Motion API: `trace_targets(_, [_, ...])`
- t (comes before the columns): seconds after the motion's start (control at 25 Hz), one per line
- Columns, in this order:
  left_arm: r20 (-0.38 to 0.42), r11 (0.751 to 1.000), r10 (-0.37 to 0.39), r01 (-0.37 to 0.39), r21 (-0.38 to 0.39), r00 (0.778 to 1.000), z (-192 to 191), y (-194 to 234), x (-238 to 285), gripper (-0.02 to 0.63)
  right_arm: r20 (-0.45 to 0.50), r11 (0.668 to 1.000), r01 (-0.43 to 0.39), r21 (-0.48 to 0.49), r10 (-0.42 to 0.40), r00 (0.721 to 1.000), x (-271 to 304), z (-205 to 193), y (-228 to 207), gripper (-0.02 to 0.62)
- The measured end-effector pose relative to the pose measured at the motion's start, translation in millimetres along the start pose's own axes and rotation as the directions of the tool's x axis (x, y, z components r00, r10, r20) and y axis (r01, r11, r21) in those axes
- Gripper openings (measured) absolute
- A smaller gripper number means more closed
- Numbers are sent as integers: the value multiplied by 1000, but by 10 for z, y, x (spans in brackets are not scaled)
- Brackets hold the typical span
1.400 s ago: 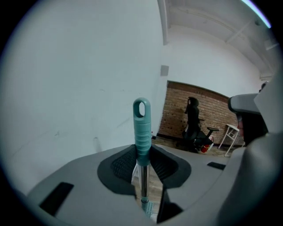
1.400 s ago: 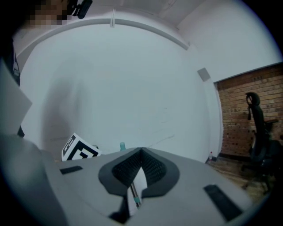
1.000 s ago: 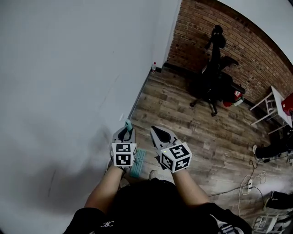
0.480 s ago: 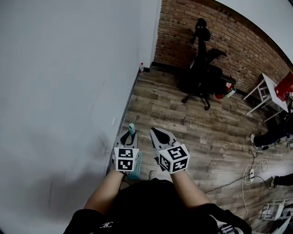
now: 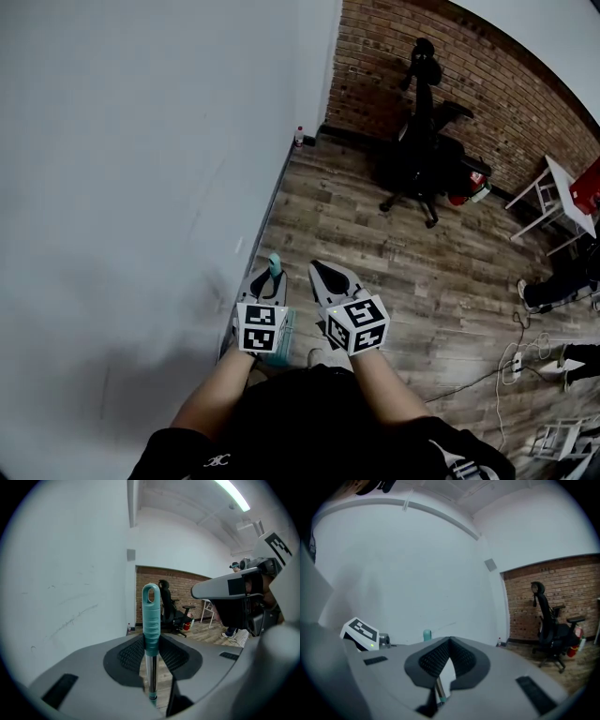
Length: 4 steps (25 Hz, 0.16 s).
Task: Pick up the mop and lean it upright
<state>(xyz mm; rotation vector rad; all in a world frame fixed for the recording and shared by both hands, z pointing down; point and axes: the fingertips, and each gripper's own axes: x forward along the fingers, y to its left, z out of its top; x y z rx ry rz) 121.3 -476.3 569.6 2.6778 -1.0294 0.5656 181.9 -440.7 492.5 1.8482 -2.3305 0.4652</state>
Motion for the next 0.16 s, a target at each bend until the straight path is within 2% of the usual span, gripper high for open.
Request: trace_targets(0.16, [-14, 1000, 5, -5, 12, 1000, 13, 21, -22, 101, 0, 1000, -11, 0, 11, 1000, 37, 31, 26, 5])
